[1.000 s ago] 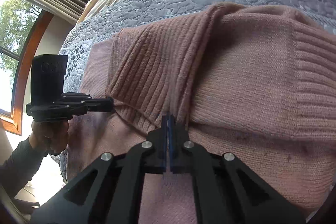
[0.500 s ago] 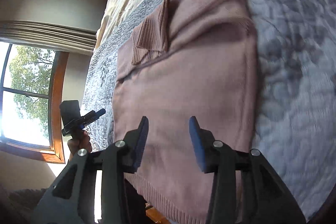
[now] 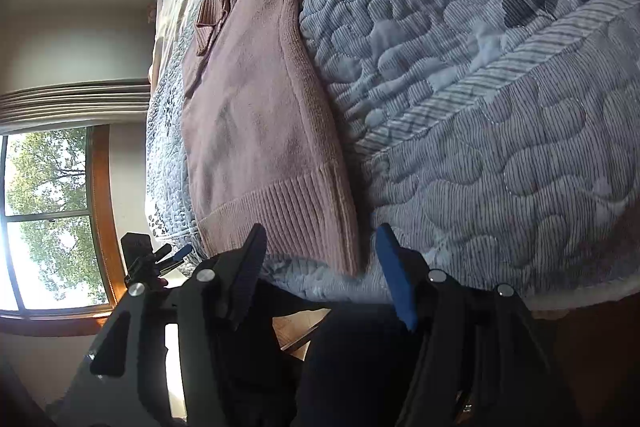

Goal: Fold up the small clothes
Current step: 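Release the sweater and withdraw both grippers, then grasp the sweater hem with both grippers and lift it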

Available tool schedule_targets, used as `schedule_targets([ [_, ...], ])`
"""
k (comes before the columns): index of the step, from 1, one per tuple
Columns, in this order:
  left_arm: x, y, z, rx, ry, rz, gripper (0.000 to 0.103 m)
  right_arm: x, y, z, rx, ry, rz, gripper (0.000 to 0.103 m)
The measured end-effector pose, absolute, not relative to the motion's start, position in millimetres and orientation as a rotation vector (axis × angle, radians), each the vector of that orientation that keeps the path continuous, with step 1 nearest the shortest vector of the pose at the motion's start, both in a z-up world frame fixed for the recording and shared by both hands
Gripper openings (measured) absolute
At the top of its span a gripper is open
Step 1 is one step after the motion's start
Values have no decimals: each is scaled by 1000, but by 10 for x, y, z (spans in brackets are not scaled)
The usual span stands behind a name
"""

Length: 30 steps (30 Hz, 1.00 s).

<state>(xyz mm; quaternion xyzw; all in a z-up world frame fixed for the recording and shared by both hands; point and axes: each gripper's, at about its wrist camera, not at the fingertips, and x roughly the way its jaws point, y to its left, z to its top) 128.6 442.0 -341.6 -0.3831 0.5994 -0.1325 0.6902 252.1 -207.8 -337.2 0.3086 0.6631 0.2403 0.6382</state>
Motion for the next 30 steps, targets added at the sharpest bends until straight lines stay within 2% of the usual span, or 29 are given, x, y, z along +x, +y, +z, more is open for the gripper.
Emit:
schedule_targets([
  [4,1289,4350,-3559,-927,1380,-303,78,2392,-1999,-3419,720,1516,563,65],
  [13,1441,4179,-3957,-979,1478,-255,78,2462,-1935,-3618,722,1544,520,64],
  [19,1467,4138,-3998,-999,1464,-258,76,2533,-1834,-3679,684,1576,523,64],
  [21,1421,4199,-4012,-995,1463,-253,72,2538,-1806,-3704,664,1591,530,64],
  [22,1400,4222,-4012,-994,1463,-253,66,2546,-1774,-3712,659,1596,535,64],
  [23,1392,4218,-4012,-1008,1462,-265,55,2546,-1759,-3719,652,1601,539,64],
  [27,1369,4191,-4044,-1017,1466,-268,47,2543,-1689,-3723,637,1610,561,64],
  [28,1361,4191,-4060,-1020,1467,-260,42,2541,-1679,-3727,644,1611,566,63],
  [29,1347,4197,-4076,-1025,1465,-256,31,2541,-1664,-3733,661,1616,576,59],
  [30,1329,4208,-4087,-1045,1459,-259,21,2537,-1655,-3747,680,1624,585,45],
])
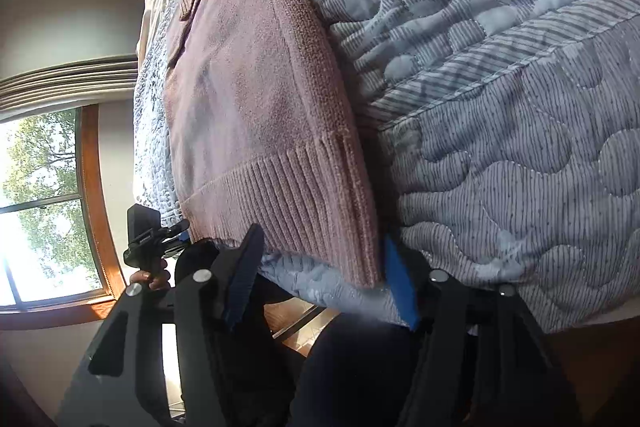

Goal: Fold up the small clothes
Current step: 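Grasp the sweater hem with both grippers and lift it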

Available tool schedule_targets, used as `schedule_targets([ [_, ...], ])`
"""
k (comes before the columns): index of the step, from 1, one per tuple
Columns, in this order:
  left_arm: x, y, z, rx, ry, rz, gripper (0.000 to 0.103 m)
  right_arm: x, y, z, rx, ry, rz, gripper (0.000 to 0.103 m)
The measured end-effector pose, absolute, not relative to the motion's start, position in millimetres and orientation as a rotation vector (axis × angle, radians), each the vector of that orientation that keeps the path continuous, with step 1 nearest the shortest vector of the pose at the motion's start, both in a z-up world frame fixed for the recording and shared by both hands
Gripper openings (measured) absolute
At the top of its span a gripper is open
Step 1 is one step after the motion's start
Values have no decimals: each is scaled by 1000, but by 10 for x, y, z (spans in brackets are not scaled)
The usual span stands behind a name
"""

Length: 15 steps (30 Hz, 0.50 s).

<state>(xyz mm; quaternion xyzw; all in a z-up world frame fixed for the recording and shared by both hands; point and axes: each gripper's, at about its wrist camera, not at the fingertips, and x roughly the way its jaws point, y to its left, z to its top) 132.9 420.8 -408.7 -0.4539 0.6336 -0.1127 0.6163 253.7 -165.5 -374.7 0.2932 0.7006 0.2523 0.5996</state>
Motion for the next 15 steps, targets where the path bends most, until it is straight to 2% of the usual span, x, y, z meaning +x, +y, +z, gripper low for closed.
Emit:
schedule_targets([
  [1,1310,4220,-4096,-1072,1448,-260,10,2523,-1656,-3754,696,1628,593,29],
  [3,1261,4246,-4055,-1086,1419,-259,9,2484,-1681,-3731,707,1612,599,12],
  [15,1158,4377,-3376,-1202,1177,-346,8,2507,-1891,-3108,884,1417,680,6],
])
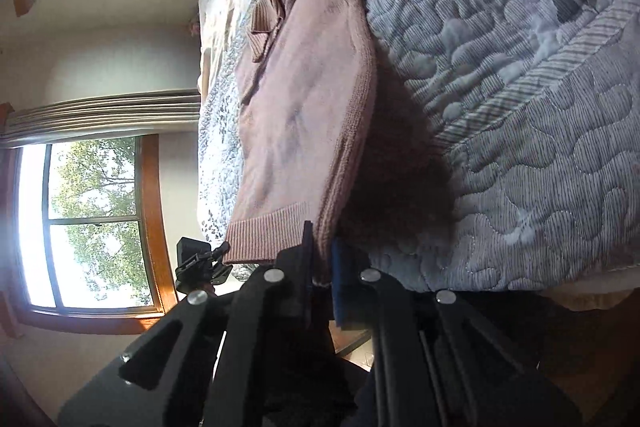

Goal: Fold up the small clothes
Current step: 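Grasp the sweater hem with both grippers and lift it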

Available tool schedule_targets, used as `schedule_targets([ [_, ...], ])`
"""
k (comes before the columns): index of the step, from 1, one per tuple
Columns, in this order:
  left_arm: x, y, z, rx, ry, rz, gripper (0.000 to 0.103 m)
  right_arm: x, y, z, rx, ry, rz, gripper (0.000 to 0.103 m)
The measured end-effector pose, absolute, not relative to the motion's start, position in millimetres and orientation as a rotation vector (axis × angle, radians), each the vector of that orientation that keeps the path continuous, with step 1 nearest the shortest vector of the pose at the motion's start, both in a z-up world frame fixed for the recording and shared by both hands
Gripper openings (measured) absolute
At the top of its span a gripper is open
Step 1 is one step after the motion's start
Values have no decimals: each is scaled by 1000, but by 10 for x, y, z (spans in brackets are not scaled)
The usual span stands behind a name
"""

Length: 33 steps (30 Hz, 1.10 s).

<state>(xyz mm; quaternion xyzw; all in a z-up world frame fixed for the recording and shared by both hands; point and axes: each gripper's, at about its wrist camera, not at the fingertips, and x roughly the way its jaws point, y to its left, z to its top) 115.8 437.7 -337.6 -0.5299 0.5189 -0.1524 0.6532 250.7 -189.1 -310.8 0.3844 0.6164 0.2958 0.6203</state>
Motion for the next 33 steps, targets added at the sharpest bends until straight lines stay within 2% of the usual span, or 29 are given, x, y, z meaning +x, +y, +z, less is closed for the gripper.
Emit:
schedule_targets([
  [9,1526,4512,-2854,-1284,1029,-413,8,2943,-1764,-2527,889,1308,715,6],
  [16,1942,4778,-2830,-1385,965,-393,8,3467,-1749,-2433,932,1273,675,6],
  [22,2421,4966,-3048,-1451,962,-313,8,4014,-1664,-2599,939,1289,605,6],
  [33,3356,5080,-3748,-1461,1069,-186,8,4906,-1491,-3377,917,1397,497,6],
])
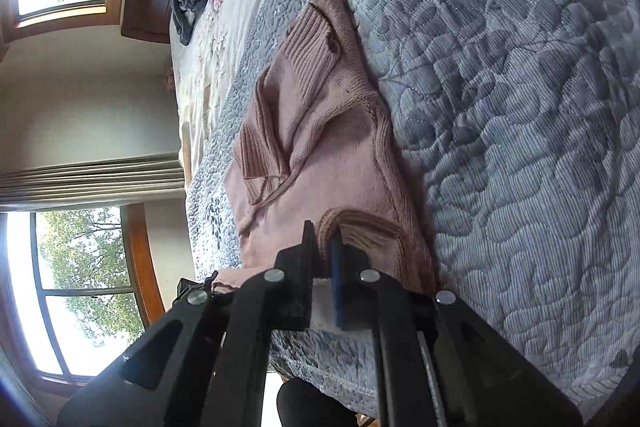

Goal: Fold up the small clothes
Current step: 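Grasp the sweater hem with both grippers and lift it, then fold the held hem up over the sweater body with both grippers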

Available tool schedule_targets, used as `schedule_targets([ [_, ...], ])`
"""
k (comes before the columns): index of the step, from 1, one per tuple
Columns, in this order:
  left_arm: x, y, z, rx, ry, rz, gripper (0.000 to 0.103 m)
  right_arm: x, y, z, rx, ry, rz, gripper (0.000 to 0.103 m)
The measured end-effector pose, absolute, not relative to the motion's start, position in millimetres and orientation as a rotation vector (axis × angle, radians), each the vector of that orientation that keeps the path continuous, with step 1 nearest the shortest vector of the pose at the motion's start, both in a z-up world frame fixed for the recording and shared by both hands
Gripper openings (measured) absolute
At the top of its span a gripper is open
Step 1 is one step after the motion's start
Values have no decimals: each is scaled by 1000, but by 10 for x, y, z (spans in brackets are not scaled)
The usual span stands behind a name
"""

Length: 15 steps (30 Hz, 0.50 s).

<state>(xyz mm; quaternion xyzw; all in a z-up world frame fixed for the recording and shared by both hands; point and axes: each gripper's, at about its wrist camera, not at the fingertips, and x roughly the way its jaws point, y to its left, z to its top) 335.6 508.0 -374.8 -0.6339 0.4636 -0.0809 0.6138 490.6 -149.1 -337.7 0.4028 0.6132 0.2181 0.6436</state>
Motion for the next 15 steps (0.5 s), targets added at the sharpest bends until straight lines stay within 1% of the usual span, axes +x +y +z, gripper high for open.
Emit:
schedule_targets([
  [5,3569,5113,-4045,-1485,1091,-159,8,5136,-1470,-3668,920,1434,465,7],
  [9,3623,5107,-4183,-1520,1082,-168,10,5217,-1461,-3798,942,1457,471,13],
  [10,3621,5107,-4189,-1523,1076,-177,11,5230,-1462,-3803,952,1462,481,19],
  [11,3616,5109,-4174,-1518,1070,-186,14,5239,-1465,-3775,954,1464,493,23],
  [13,3607,5139,-4078,-1475,1058,-191,18,5258,-1499,-3632,939,1438,516,45],
  [14,3616,5143,-4003,-1440,1052,-203,21,5262,-1500,-3529,914,1419,532,48],
  [15,3648,5164,-3904,-1395,1041,-208,24,5260,-1494,-3434,885,1404,548,49],
])
